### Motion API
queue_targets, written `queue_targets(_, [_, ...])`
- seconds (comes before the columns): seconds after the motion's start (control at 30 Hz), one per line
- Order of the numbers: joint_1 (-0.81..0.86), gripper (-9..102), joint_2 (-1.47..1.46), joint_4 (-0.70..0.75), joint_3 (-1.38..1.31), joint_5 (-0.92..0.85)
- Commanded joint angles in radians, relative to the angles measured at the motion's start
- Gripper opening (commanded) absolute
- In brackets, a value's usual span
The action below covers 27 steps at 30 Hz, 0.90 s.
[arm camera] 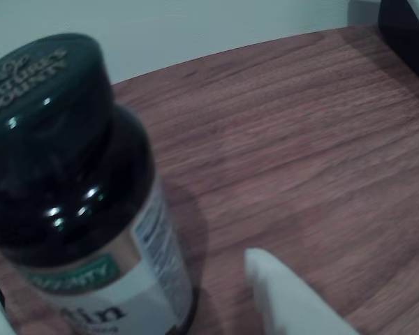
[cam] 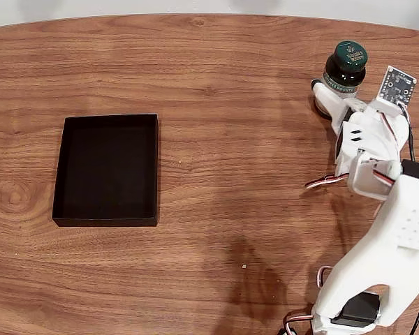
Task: Pick up the pill bottle and place it in the black box.
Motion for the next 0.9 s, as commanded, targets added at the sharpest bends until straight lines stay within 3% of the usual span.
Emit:
queue_targets(0.0, [0.000, 43, 0.008, 0.000, -0.084, 0.008])
queue_targets(0.87, [-0.103, 36, -0.097, -0.023, -0.198, -0.014])
